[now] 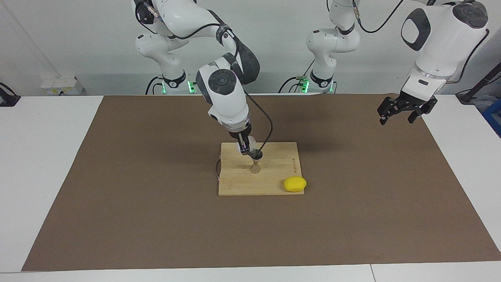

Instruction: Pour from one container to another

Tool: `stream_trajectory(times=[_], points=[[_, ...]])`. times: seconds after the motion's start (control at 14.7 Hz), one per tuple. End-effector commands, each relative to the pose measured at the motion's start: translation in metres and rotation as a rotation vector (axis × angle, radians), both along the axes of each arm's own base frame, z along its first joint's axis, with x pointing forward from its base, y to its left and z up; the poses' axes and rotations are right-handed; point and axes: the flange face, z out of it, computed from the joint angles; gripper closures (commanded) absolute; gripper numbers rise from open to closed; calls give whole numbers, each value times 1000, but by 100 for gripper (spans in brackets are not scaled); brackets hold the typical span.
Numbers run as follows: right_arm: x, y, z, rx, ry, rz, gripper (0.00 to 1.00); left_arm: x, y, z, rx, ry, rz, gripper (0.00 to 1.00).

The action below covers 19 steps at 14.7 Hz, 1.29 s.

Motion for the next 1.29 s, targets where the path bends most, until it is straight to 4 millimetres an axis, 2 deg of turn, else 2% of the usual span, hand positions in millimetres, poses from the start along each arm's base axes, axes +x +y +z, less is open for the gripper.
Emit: stream_trajectory(times=[0.0, 0.27, 0.34, 0.75, 0.95, 1.09, 1.22], points=[[3, 5, 3, -12, -14, -8, 100, -1, -2, 0, -6, 47, 57, 0], [3, 8, 5, 50, 14, -32, 100, -6, -4, 5, -7, 47, 57, 0], [5, 4, 5, 51, 14, -36, 100, -5, 3, 5, -7, 48, 66, 0], [11, -7, 9, 88, 22, -52, 100, -7, -1, 9, -8, 44, 60, 0], [12, -8, 8, 108, 31, -64, 100, -14, 2, 14, -6, 79, 66, 0], [17, -15, 15, 151, 30, -83, 100, -19, -5, 21, -7, 71, 53, 0], [22, -26, 19, 200, 31, -108, 100, -19, -4, 21, -7, 67, 55, 0]])
